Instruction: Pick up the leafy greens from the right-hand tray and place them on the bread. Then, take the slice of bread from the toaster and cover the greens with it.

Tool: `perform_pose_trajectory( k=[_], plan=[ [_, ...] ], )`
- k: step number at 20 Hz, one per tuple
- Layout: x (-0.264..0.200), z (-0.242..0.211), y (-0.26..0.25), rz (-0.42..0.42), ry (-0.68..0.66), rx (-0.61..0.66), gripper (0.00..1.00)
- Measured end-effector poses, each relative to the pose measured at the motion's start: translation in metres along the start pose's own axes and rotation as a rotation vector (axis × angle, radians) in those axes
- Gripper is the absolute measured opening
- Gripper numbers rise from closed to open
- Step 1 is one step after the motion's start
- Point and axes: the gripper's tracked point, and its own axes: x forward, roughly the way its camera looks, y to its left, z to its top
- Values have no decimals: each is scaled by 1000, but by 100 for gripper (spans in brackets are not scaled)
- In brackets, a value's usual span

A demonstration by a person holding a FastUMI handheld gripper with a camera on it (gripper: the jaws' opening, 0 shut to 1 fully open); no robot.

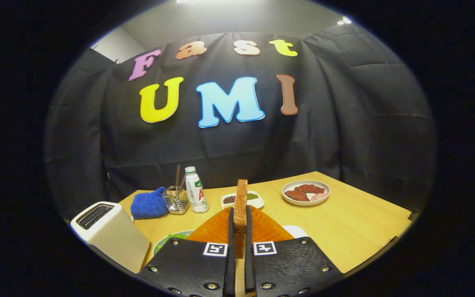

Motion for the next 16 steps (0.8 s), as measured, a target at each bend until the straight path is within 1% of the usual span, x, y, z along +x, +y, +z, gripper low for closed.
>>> perform_pose_trajectory(
  k=[4,7,11,16],
  plan=[
    [11,-11,-31,-21,24,5,9],
    [15,-17,-43,-15,31,-8,9],
    [25,-36,-46,9,72,8,9],
    [40,-53,-39,51,100,72,9]
  ],
)
